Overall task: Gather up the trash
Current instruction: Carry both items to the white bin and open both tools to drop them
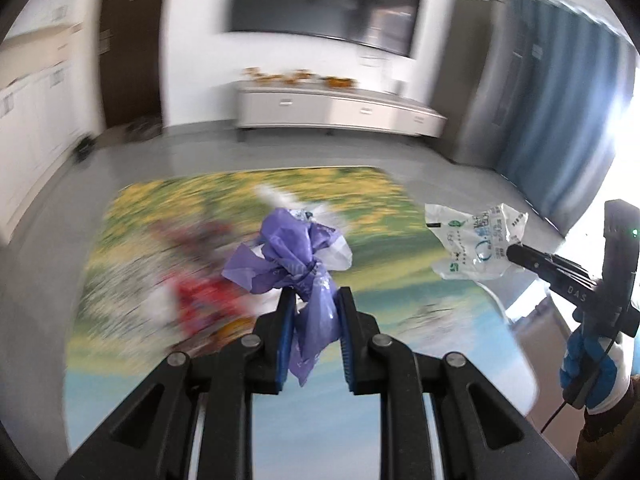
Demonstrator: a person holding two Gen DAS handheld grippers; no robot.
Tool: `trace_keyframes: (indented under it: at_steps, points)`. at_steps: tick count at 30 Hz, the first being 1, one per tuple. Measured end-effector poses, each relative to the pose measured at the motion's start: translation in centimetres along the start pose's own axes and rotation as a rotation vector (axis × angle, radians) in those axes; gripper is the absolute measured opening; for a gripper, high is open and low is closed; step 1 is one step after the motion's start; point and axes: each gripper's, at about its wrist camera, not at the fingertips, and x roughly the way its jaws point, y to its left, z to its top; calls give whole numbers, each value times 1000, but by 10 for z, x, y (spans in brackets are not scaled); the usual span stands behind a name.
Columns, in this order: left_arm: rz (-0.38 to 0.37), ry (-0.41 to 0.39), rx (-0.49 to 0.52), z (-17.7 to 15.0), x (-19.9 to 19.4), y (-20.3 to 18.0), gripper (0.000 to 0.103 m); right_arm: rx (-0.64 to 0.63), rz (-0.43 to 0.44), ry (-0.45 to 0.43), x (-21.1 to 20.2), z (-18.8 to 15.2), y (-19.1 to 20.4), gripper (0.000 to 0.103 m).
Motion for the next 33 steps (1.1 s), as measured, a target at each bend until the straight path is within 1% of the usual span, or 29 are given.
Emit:
trace_keyframes:
  at_steps: [2,4,5,6,9,11,13,17,18,19,20,21,22,23,25,27,29,32,33]
  points:
    - [-55,18,52,13,18,-31,19,30,-85,-18,-17,-5,-32,11]
    - [-127,46,96,24,40,-67,19,70,-166,-21,-29,-14,-64,11]
    - [-151,56,126,29,50,-85,20,100,-217,-19,-36,-20,-85,11]
    - [-170,65,164,34,62,-107,20,116,-247,-17,-40,-25,-96,12]
    - [-248,105,231,44,96,-161,20,159,-345,9,-44,-39,-135,12]
    - [-293,126,254,47,113,-189,21,165,-398,37,-39,-47,-155,12]
    - [-336,145,280,49,130,-219,21,178,-417,57,-32,-52,-171,12]
    - [-386,161,316,58,163,-273,22,208,-448,92,-17,-62,-202,13]
    - [-402,169,314,60,172,-283,24,214,-449,95,-15,-63,-206,15]
    - [-416,174,307,60,175,-292,27,220,-456,97,-11,-66,-212,15]
    - [-425,184,299,61,182,-299,39,224,-459,95,-9,-67,-216,15]
    - [-433,190,280,62,190,-305,54,233,-458,95,-6,-69,-222,18]
    - [-435,190,269,62,193,-305,59,241,-449,94,-3,-72,-226,21]
    - [-436,190,256,63,197,-307,60,244,-447,93,-3,-75,-227,29]
    - [-451,206,234,65,206,-309,60,253,-454,100,4,-75,-233,36]
    - [-457,216,213,64,207,-304,60,263,-445,99,5,-78,-237,37]
    - [-450,212,213,64,206,-299,60,266,-445,94,3,-77,-238,38]
    - [-434,182,207,66,193,-291,60,273,-435,71,-8,-74,-231,38]
    - [-421,153,208,66,181,-286,60,273,-430,63,-9,-69,-236,38]
